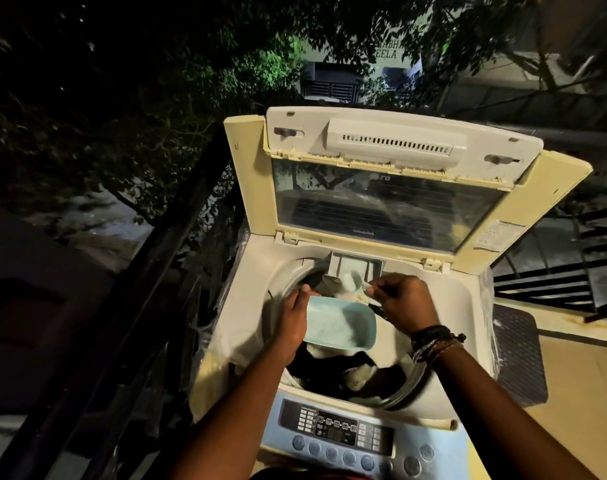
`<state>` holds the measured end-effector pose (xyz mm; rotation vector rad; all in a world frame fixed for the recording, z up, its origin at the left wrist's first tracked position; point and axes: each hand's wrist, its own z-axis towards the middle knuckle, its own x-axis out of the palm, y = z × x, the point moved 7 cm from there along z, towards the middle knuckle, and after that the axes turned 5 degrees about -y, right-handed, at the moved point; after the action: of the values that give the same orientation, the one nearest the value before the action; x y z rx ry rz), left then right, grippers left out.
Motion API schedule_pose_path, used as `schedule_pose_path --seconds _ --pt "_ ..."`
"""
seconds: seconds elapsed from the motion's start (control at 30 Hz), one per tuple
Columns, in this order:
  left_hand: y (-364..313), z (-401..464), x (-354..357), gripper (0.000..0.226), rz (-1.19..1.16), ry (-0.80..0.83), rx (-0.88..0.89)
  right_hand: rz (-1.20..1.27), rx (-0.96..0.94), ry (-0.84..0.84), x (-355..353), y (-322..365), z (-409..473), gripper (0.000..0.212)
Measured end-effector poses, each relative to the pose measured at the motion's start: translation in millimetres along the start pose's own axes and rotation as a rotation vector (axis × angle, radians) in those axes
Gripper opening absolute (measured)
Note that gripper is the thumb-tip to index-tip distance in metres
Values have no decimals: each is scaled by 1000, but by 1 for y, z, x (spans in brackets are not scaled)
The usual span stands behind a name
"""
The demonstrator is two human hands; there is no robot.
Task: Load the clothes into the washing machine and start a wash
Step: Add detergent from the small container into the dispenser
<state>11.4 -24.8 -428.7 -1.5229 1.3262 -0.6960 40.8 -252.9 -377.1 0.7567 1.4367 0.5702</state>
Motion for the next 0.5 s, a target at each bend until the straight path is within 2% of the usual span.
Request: schedule_pose_path --seconds 0.1,0.2,0.3,0.5 --pt "0 3 -4 39 -20 -3 -8 -242 -137 -102 -11 12 24 9" --pt "1 5 -8 40 -42 -14 -33 -396 -190 -116 -7 18 41 16" --pt "6 5 -10 41 -42 -14 -42 -534 -260 -120 -3 24 47 11" --pt "14 8 -16 41 -11 -24 -59 -662 -312 -98 1 23 48 13"
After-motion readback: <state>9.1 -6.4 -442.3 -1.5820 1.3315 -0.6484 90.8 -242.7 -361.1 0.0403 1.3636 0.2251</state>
